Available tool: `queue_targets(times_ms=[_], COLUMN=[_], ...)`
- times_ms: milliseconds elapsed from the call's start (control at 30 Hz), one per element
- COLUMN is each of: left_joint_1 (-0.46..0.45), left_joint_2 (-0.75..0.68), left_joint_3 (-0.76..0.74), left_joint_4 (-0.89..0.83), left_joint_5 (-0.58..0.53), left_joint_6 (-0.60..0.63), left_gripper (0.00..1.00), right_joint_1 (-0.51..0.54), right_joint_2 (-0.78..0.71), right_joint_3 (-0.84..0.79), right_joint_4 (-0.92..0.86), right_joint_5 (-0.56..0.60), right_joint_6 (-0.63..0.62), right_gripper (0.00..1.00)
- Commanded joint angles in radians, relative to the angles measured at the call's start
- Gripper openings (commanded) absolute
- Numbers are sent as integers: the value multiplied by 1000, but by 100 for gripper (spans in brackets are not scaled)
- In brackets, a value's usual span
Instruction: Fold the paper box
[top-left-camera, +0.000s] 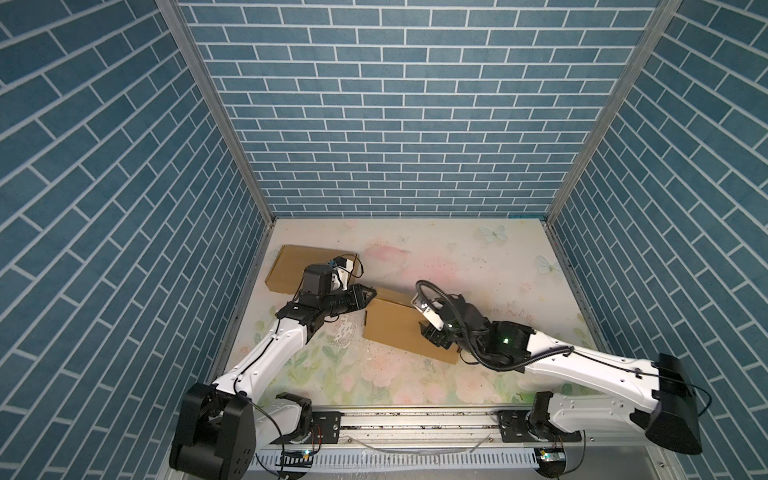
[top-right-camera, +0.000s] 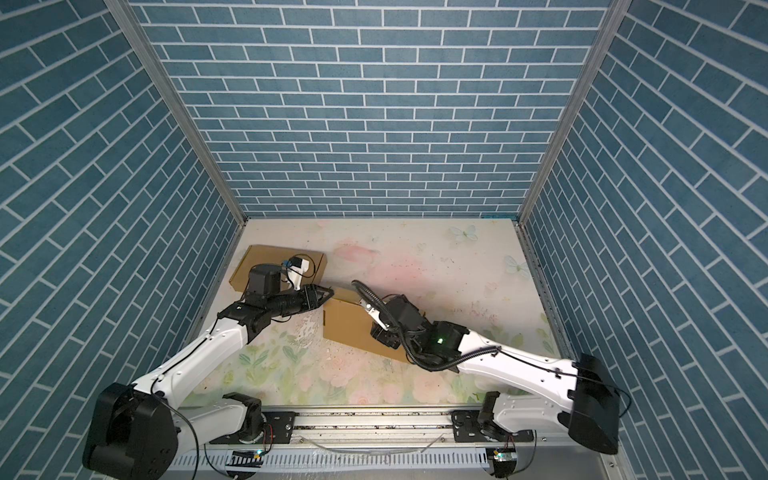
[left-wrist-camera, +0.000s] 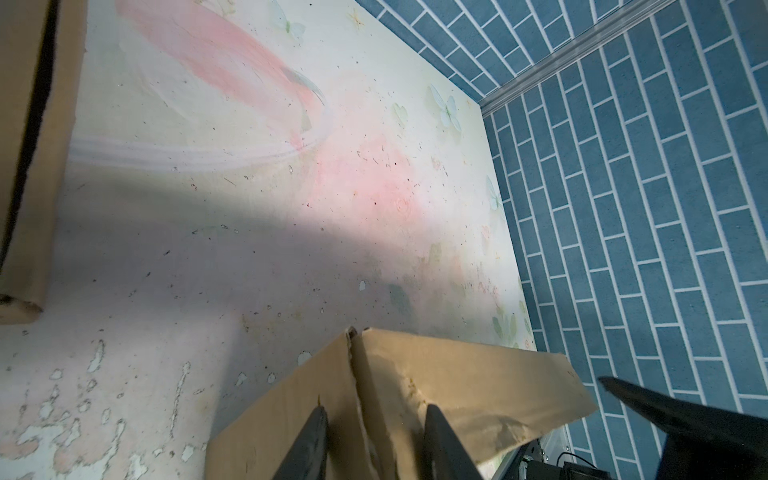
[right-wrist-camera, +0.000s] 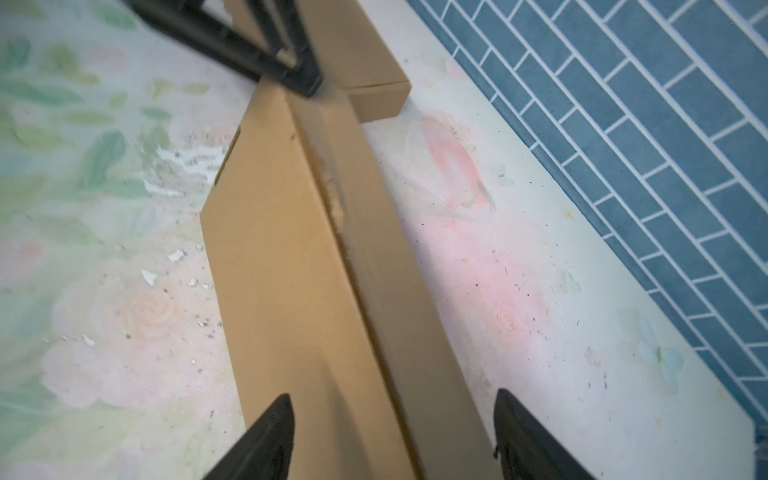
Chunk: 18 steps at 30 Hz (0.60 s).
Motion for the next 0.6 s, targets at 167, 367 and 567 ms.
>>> queue_targets(times_ms=[167,367,567], left_joint_1=[-6,-6,-7], left_joint_2=[-23,-43,-56], left_joint_3=[-55,-69,-84], left_joint_4=[-54,-44,-40], left_joint_5=[-40,-40,-39], left_joint_6=[-8,-21,-25], left_gripper=[39,39,39], right_joint_1=[-278,-462,-483], right_joint_2=[-178,-234,-304], right_joint_3=[25,0,-118], right_joint_4=[-317,-477,-296], right_joint_5=[-124,-378,-517], right_joint_6=[688,965,1206], right_gripper=[65,66,63])
